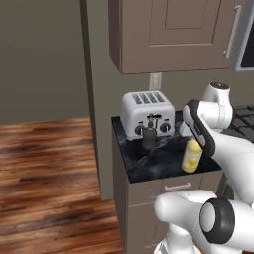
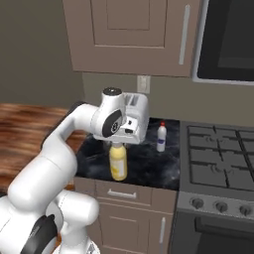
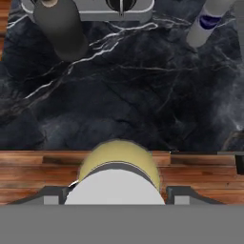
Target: Place the drinks on the dining counter in a tight cluster.
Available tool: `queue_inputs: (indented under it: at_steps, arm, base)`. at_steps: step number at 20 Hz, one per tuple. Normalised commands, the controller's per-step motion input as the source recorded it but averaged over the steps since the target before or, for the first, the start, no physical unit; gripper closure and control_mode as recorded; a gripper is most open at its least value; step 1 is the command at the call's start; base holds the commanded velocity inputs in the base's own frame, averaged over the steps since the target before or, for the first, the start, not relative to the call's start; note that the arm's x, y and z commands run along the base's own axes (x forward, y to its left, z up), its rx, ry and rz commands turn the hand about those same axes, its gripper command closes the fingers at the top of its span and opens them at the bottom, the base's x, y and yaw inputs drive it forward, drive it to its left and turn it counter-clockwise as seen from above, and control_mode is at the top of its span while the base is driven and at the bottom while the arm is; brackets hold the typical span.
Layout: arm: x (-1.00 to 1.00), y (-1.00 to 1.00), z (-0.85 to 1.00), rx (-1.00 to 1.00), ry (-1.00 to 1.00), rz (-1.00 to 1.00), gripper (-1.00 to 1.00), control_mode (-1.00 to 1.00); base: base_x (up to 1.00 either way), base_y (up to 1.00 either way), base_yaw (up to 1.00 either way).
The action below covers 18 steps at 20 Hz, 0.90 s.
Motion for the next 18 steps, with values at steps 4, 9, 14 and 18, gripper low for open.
queue_inputs:
  at_steps: [4,9,14,18]
  arm:
    - [0.00,0.00,0.00,0.00,0.00,0.00,1.00,1.00]
    - [0.00,0.00,0.00,0.00,0.00,0.00,1.00,1.00]
    - [0.00,0.00,0.00,0.00,0.00,0.00,1.00,1.00]
    - [0.00,0.00,0.00,0.00,0.00,0.00,1.00,1.00]
  base:
    - [-0.15,0.11,-0.59]
    - [0.00,0.14,-0.89]
    - [0.00,0.10,-0.94]
    - [0.00,0.08,-0.97]
